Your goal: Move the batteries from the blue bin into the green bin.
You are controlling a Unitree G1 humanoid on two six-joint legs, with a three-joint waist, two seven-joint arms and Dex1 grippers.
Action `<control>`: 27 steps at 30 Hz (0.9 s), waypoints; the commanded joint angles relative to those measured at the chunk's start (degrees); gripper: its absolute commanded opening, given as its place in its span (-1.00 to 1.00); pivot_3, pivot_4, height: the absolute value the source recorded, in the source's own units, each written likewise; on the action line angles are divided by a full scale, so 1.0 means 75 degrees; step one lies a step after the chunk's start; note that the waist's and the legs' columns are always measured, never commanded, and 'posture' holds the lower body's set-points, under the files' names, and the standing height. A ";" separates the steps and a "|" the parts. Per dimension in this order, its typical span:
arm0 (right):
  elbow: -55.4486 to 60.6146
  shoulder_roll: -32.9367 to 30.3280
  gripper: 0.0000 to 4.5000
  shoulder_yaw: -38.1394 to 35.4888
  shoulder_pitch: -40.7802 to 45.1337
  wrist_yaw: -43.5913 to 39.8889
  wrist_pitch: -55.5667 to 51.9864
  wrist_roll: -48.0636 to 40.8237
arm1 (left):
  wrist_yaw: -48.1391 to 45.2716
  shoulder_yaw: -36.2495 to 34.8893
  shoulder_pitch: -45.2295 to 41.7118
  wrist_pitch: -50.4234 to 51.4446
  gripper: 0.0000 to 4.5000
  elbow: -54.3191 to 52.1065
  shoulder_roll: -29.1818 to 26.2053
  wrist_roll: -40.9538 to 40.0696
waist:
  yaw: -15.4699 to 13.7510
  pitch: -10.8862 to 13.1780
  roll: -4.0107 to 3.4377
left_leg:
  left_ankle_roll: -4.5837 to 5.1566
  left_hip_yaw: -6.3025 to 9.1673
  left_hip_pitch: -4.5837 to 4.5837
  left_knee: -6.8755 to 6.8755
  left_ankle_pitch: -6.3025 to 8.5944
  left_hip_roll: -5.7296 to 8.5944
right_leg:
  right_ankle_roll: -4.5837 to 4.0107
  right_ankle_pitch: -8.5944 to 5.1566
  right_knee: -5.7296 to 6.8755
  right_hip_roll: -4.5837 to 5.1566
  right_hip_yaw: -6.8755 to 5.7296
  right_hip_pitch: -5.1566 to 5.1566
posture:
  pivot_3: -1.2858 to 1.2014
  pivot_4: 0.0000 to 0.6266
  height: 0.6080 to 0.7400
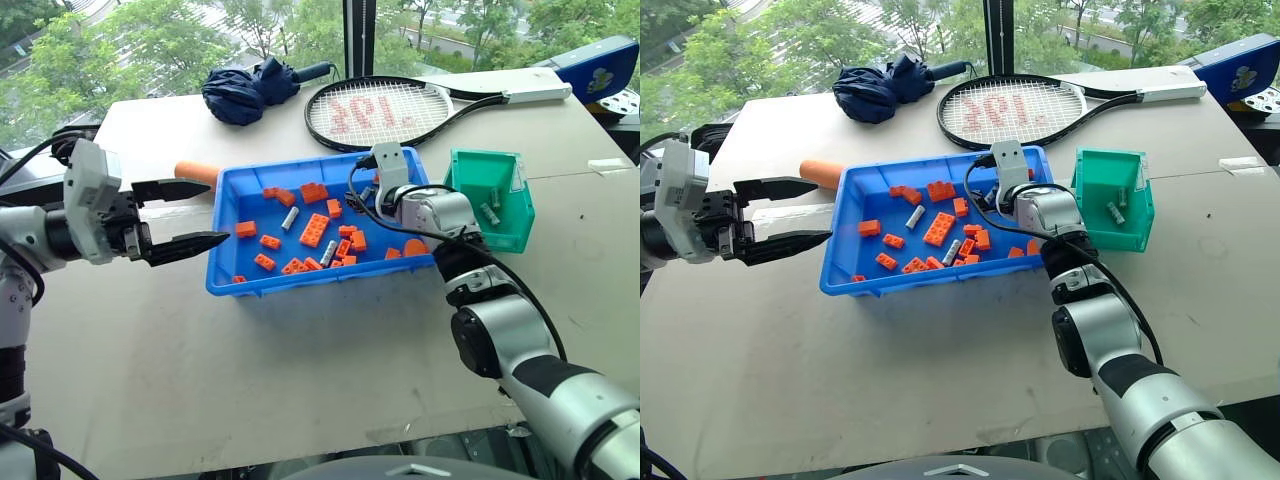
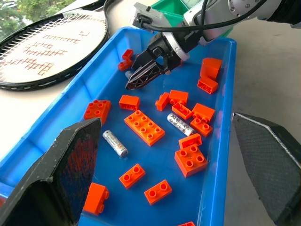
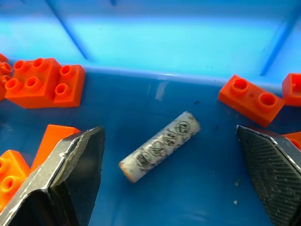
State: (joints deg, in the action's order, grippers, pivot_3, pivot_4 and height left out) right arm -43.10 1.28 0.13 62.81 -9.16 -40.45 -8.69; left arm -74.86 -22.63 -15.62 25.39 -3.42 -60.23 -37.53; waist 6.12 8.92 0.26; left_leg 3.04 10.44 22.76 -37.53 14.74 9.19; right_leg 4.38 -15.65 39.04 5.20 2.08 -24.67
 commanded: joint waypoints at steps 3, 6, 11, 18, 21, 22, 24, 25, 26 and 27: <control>-0.0639 0.0138 0.60 0.0121 0.0241 -0.0180 0.0511 0.0258 | -0.0003 -0.0238 -0.0102 -0.0134 1.00 -0.0154 -0.0050 -0.0085 | 0.0056 -0.0003 0.0000 | 0.0000 0.0000 -0.0001 -0.0001 0.0000 0.0000 | 0.0000 0.0000 0.0003 0.0000 0.0001 0.0000 | 0.03 -0.52 1.00; -0.0722 0.0171 -0.05 0.0262 0.0204 -0.0361 0.0541 0.0387 | -0.0014 -0.0248 -0.0108 -0.0136 1.00 -0.0152 -0.0068 -0.0088 | 0.0107 -0.0005 0.0001 | -0.0001 0.0001 -0.0002 -0.0001 -0.0001 0.0000 | -0.0001 0.0000 0.0005 -0.0001 0.0001 0.0000 | 0.03 -0.52 1.00; -0.0641 0.0166 -0.99 0.0425 0.0054 -0.0513 0.0483 0.0554 | -0.0071 -0.0255 -0.0124 -0.0180 1.00 -0.0078 -0.0110 -0.0067 | 0.0145 -0.0007 0.0001 | -0.0001 0.0001 -0.0004 -0.0001 -0.0001 -0.0001 | -0.0001 0.0000 0.0009 -0.0002 0.0004 0.0000 | 0.03 -0.52 1.00; 0.0360 -0.0081 -0.99 0.0478 -0.0268 -0.0671 0.0273 0.0611 | -0.0138 -0.0162 -0.0199 -0.0238 1.00 0.0002 -0.0090 -0.0046 | 0.0131 -0.0009 0.0002 | -0.0002 0.0001 -0.0005 -0.0003 -0.0001 -0.0001 | -0.0001 0.0001 0.0010 -0.0003 0.0004 0.0000 | 0.03 -0.52 1.00; 0.2000 -0.0282 -0.99 0.0403 -0.0568 -0.0850 -0.0468 0.0352 | -0.0165 -0.0150 -0.0232 -0.0231 1.00 0.0016 -0.0067 -0.0060 | 0.0122 -0.0008 0.0001 | -0.0002 0.0003 -0.0004 -0.0004 -0.0001 -0.0001 | -0.0001 0.0001 0.0012 -0.0002 0.0004 0.0000 | 0.03 -0.52 1.00; 0.2623 -0.0349 -0.99 0.0300 -0.0643 -0.0846 -0.0906 0.0221 | -0.0170 -0.0136 -0.0254 -0.0244 1.00 0.0030 -0.0050 -0.0058 | 0.0125 -0.0008 0.0001 | -0.0002 0.0004 -0.0002 -0.0004 -0.0001 0.0000 | -0.0001 0.0001 0.0011 -0.0002 0.0003 -0.0001 | 0.03 -0.52 1.00; 0.3897 -0.0595 -0.99 0.0193 -0.0769 -0.0906 -0.1750 0.0016 | -0.0130 -0.0076 -0.0348 -0.0230 1.00 0.0043 0.0019 -0.0080 | 0.0123 -0.0006 -0.0001 | -0.0002 0.0004 0.0002 -0.0004 -0.0001 0.0000 | -0.0001 0.0001 0.0012 -0.0001 0.0004 -0.0006 | 0.03 -0.52 1.00; 0.4583 -0.0763 -0.99 0.0105 -0.0804 -0.0927 -0.2229 -0.0111 | -0.0089 -0.0025 -0.0447 -0.0196 1.00 0.0037 0.0074 -0.0117 | 0.0113 -0.0006 -0.0001 | -0.0002 0.0004 0.0005 -0.0004 -0.0001 -0.0001 | -0.0001 0.0001 0.0014 0.0000 0.0005 -0.0009 | 0.03 -0.52 1.00; 0.5125 -0.0901 -0.99 0.0042 -0.0836 -0.0939 -0.2579 -0.0211 | -0.0055 0.0008 -0.0531 -0.0161 1.00 0.0038 0.0121 -0.0146 | 0.0096 -0.0007 0.0000 | -0.0002 0.0004 0.0005 -0.0004 -0.0001 0.0000 | -0.0001 0.0001 0.0017 0.0000 0.0005 -0.0009 | 0.03 -0.52 1.00; 0.5657 -0.1086 -0.99 -0.0046 -0.0853 -0.0965 -0.2953 -0.0313 | -0.0033 0.0054 -0.0641 -0.0116 1.00 0.0039 0.0170 -0.0182 | 0.0083 -0.0007 0.0000 | -0.0002 0.0004 0.0007 -0.0005 -0.0001 0.0000 | -0.0001 0.0001 0.0017 0.0001 0.0004 -0.0010 | 0.03 -0.52 1.00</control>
State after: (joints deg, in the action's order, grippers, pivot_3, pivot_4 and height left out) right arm -9.74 -5.29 1.51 55.28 -15.88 -57.88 -9.03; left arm -75.68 -21.77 -18.76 24.59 -3.02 -58.85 -37.81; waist 6.74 8.86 0.26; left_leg 3.03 10.47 22.81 -37.57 14.73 9.19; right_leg 4.37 -15.65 39.18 5.21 2.10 -24.75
